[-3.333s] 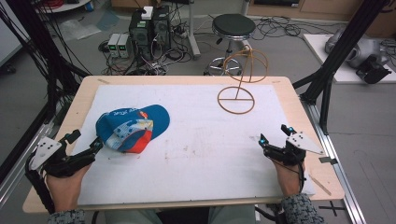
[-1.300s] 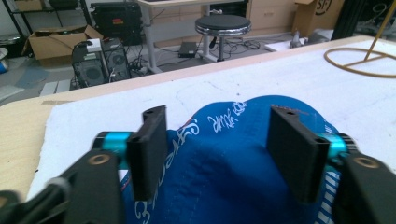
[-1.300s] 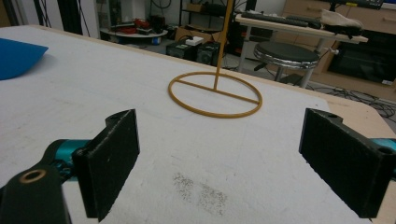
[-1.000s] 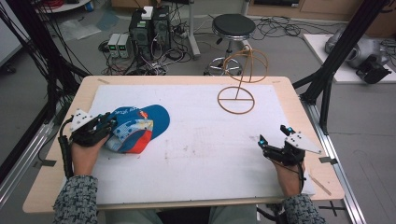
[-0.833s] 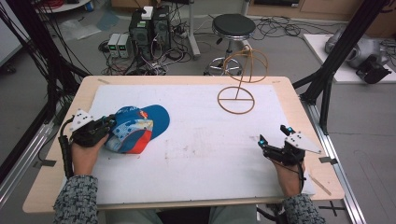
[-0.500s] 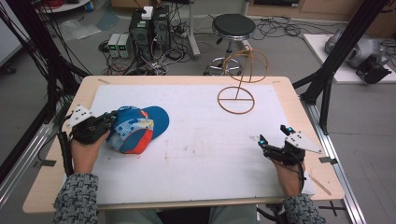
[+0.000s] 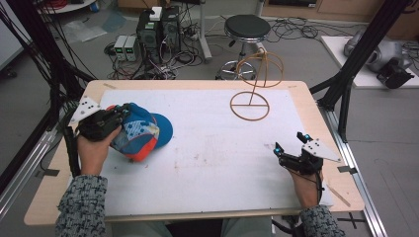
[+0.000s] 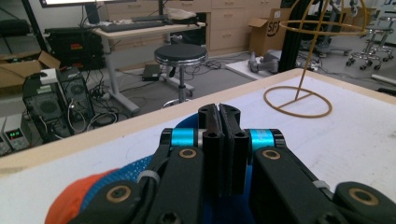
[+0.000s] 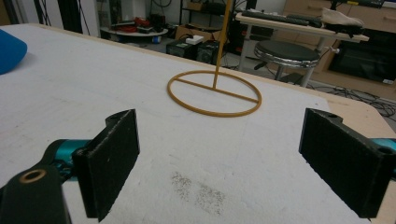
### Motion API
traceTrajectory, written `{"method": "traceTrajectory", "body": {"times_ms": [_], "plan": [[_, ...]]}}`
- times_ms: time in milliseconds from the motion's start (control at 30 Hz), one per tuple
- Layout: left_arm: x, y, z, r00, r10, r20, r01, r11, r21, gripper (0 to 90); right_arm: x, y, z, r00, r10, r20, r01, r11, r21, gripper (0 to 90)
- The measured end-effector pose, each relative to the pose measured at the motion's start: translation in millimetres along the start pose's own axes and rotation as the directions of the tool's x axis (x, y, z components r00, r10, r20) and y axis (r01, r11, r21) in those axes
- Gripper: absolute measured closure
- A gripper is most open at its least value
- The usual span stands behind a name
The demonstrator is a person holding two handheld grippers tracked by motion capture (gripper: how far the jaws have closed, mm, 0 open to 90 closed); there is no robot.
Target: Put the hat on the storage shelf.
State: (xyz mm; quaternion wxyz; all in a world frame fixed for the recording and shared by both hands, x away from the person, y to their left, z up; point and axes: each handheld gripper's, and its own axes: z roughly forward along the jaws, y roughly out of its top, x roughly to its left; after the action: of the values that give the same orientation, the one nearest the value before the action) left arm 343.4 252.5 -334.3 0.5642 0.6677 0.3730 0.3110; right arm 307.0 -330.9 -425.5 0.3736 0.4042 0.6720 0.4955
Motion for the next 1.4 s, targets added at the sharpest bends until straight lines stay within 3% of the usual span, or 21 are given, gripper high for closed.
{"method": "traceTrajectory", "body": {"times_ms": [667, 733, 1000, 1200, 1400], "plan": [[-17.1, 61.3, 14.9, 0.9952, 0.089, 0.042, -0.087, 0.9948, -0.053, 87.7, -0.1, -0.2, 0.8, 0.9999, 0.011, -0.009, -0.011, 1.000, -0.001, 11.6], [-22.2, 73.7, 18.7, 0.9922, 0.113, 0.053, -0.110, 0.9923, -0.057, 87.7, -1.2, -0.2, 1.2, 1.0000, 0.002, -0.007, -0.002, 1.000, -0.006, 11.6], [-31.5, 99.9, 30.2, 0.9880, 0.135, 0.074, -0.129, 0.9881, -0.083, 87.7, -0.7, -0.3, 1.4, 0.9999, 0.011, -0.012, -0.011, 1.000, -0.002, 11.6], [-43.2, 128.7, 44.0, 0.9798, 0.171, 0.103, -0.161, 0.9815, -0.104, 87.7, -0.9, -0.4, 2.0, 0.9998, 0.015, -0.015, -0.015, 1.000, -0.001, 11.6], [-52.0, 146.5, 53.6, 0.9732, 0.193, 0.125, -0.178, 0.9764, -0.122, 87.7, -1.0, -0.5, 2.4, 0.9998, 0.014, -0.017, -0.014, 1.000, -0.003, 11.6]]}}
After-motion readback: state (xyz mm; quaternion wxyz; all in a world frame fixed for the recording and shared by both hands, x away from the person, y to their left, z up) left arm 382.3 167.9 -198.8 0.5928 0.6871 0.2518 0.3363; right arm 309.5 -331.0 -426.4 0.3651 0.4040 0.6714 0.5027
